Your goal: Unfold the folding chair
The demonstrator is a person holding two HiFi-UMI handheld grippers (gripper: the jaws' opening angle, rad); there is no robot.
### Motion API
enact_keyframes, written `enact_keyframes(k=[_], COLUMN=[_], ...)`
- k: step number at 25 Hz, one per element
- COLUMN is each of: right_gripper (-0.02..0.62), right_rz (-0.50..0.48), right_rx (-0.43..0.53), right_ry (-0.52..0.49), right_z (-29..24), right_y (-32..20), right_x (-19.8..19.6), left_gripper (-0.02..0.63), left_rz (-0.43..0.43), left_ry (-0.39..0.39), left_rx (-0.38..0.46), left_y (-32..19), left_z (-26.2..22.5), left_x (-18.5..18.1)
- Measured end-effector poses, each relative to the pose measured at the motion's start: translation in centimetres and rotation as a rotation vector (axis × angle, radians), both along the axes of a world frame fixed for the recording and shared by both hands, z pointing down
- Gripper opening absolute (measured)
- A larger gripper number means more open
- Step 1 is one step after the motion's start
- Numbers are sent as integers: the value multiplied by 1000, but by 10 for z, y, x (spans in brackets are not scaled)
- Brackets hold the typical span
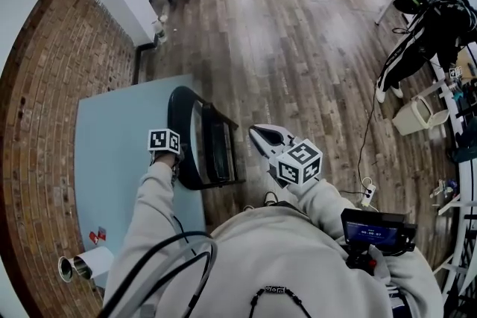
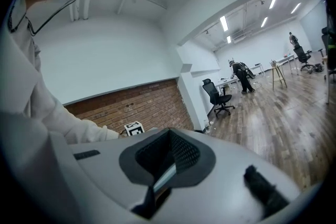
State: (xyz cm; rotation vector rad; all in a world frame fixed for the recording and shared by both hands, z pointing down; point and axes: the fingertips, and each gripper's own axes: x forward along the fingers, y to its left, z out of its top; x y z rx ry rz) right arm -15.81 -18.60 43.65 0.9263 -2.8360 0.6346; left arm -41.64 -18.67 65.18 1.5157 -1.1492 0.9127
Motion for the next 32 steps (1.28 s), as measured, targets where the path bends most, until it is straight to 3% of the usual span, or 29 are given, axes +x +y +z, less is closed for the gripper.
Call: enact_keyframes(k=[7,17,22,32], right_gripper=[8,8,8,8], right_rz=[-17,-33,-61,-32], right_rx=[-134,-318,-464,-602], right_ry=[64,110,96,104], right_z=[80,182,241,304], right_y=[9,18,27,44], right_x=[0,4,-11,5], left_gripper=[71,74,77,95], left_rz=[-72,-128,-121,-85], left_ry=[29,90,108,153], left_rx=[37,5,0,-24], left_y=[-3,-1,2,19], left_z=[1,-2,-4,-15], left_x=[0,17,24,72])
